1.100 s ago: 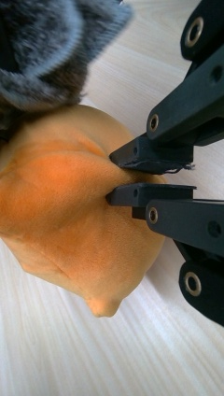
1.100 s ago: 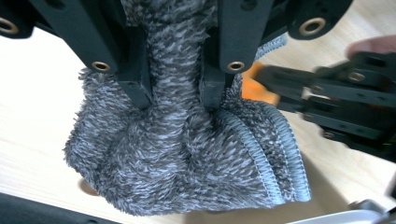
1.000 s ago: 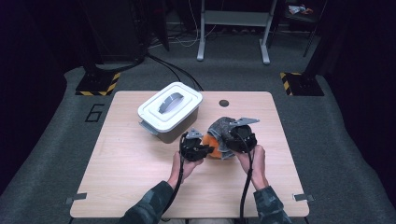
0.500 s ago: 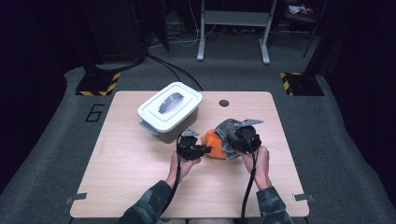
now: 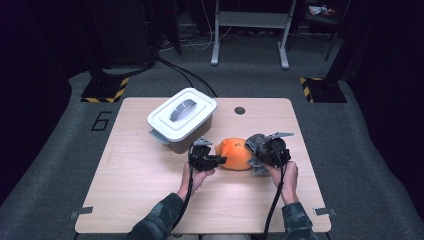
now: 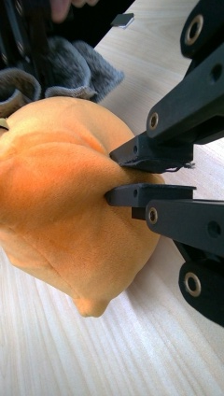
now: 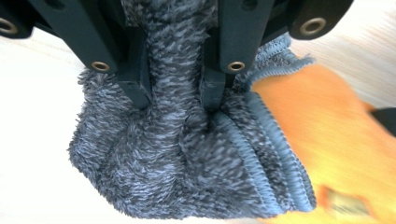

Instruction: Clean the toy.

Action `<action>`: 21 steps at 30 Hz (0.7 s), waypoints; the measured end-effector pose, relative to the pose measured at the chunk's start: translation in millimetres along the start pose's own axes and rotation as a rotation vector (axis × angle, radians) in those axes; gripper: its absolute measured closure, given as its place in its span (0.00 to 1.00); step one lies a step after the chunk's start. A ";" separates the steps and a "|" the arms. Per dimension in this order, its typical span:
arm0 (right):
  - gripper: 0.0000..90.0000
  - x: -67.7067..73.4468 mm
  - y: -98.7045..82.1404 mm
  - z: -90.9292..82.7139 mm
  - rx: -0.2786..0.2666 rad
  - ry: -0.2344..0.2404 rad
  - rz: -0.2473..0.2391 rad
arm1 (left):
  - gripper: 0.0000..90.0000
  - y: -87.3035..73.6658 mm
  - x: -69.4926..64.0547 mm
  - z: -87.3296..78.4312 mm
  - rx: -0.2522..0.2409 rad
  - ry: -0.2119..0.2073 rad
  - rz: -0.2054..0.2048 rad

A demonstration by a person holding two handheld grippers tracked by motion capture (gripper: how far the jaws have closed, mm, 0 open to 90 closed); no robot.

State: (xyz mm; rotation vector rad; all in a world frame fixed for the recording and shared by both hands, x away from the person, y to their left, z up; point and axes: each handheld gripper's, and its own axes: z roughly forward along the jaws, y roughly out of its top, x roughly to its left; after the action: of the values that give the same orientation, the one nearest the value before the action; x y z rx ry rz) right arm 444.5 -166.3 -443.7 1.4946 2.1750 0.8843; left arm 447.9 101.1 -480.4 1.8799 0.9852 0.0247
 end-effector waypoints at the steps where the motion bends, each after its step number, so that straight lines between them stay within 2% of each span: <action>1: 0.77 -2.0 -2.0 2.6 0.010 -0.002 0.007 | 0.91 -0.1 0.2 -0.1 0.001 0.000 -0.001; 6: 0.77 -9.9 -11.2 17.5 0.049 -0.006 0.038 | 0.91 -0.5 1.3 -0.2 0.001 -0.004 -0.008; 10: 0.77 -9.3 -13.1 25.6 0.078 -0.013 0.048 | 0.91 -0.6 1.4 -0.1 0.000 -0.005 -0.009; 12: 0.77 -8.2 -14.1 29.7 0.106 -0.017 0.067 | 0.91 -0.7 1.6 -0.1 -0.002 -0.005 -0.009; 17: 0.77 -10.9 -18.8 44.5 0.143 -0.015 0.047 | 0.91 -0.5 2.6 -0.8 0.003 -0.010 -0.012; 19: 0.77 -11.8 -19.0 44.3 0.144 -0.015 0.043 | 0.91 -0.4 2.9 -1.2 0.001 -0.009 -0.012; 21: 0.78 -13.0 -16.0 35.2 0.135 -0.028 0.037 | 0.91 -0.1 4.3 -2.3 0.005 -0.007 -0.013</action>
State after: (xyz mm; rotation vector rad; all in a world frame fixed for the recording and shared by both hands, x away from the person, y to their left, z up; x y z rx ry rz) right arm 459.4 -171.9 -481.3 1.6043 2.2325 0.7356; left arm 449.8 105.6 -480.9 1.8764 0.9939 0.0084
